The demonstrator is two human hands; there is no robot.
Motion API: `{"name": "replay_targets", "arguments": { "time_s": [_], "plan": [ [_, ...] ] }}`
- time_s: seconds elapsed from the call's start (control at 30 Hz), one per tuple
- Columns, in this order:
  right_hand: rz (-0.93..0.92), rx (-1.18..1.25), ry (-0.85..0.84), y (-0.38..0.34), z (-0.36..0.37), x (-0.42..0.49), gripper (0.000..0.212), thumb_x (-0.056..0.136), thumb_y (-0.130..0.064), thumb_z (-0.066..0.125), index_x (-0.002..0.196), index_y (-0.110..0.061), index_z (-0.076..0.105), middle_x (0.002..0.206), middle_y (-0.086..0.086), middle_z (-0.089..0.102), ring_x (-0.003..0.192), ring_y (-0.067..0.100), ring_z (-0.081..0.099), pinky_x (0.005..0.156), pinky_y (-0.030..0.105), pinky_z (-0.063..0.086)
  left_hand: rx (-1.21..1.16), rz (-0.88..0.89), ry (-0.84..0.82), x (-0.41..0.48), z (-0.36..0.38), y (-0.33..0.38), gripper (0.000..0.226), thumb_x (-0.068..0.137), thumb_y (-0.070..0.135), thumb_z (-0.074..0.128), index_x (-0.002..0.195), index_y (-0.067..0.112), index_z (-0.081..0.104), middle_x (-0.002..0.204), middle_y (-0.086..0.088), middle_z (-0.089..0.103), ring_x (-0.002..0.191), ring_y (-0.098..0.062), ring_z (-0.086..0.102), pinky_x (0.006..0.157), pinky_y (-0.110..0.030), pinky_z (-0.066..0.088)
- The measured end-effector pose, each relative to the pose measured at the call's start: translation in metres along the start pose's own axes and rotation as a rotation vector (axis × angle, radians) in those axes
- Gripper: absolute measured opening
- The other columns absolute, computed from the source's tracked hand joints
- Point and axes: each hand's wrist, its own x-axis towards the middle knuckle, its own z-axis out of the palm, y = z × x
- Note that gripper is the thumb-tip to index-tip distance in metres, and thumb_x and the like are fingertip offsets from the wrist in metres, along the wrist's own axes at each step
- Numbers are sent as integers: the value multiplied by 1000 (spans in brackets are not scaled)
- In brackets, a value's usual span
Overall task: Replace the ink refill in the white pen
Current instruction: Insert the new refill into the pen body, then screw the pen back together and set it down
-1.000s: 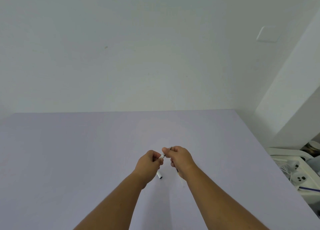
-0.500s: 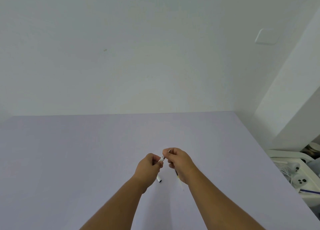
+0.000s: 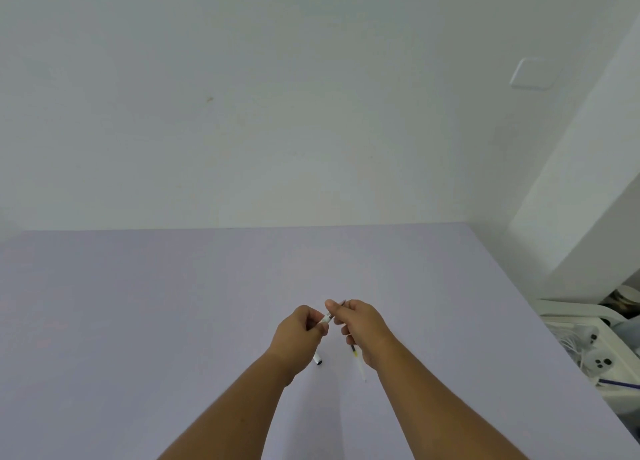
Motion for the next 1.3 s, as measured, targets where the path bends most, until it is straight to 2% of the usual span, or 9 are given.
{"name": "replay_targets", "arguments": {
  "time_s": [0.07,0.2,0.43,0.63,0.77,0.87,1.03,1.17,1.3],
  "plan": [
    [-1,80,-32,1,-1,0,20,85,-36,64,89,-16,66,84,-3,63,73,14,50,67,26,45,2,2,-1,0,0,0,4,91,17,56,91,17,59,85,-1,61,72,-13,53,61,-21,43],
    [-45,57,6,1,2,2,11,88,-22,63,86,-14,70,73,-3,62,70,13,51,66,25,46,41,29,29,1,0,-1,4,91,18,56,88,17,59,78,2,57,67,-12,49,58,-20,40],
    [-38,58,84,-4,13,4,14,87,-26,64,87,-13,68,77,-4,64,71,9,53,64,22,45,7,52,116,1,0,-5,9,91,19,57,83,19,61,78,1,62,67,-12,53,57,-19,42],
    [-19,48,52,-3,12,7,15,86,-34,64,81,-21,67,82,-4,65,75,12,54,66,24,48,-147,-61,116,4,-4,-14,3,89,22,58,90,22,62,87,-1,68,76,-14,61,67,-24,49],
    [-52,-278,208,10,9,22,18,90,-28,55,91,-15,67,91,-1,63,82,16,56,75,30,48,-317,-189,114,7,-11,-24,16,88,16,56,101,19,64,92,0,67,81,-14,62,77,-28,52],
    [-58,-613,135,30,20,28,20,89,-18,48,91,-14,68,96,2,69,84,19,60,70,29,48,-400,-231,113,5,-15,-36,15,89,14,57,100,19,66,92,-1,69,79,-14,66,72,-23,54],
    [-88,-943,90,67,41,38,21,91,-24,48,100,-12,62,104,6,67,87,22,59,66,27,41,-504,-283,75,4,-22,-54,16,87,8,62,101,14,65,91,-10,71,75,-19,70,80,-36,59],
    [-143,-1057,128,75,59,54,19,95,-20,45,109,-12,54,109,7,62,100,22,59,70,27,40,-487,-283,62,13,-36,-60,14,86,8,64,99,14,67,86,-10,72,75,-18,70,74,-32,61],
    [-102,-985,121,76,72,61,19,95,-18,46,106,-9,59,106,8,64,96,22,61,68,24,38,-426,-313,71,17,-45,-70,11,84,13,68,95,16,72,85,-6,73,74,-16,71,68,-29,61]
  ]
}}
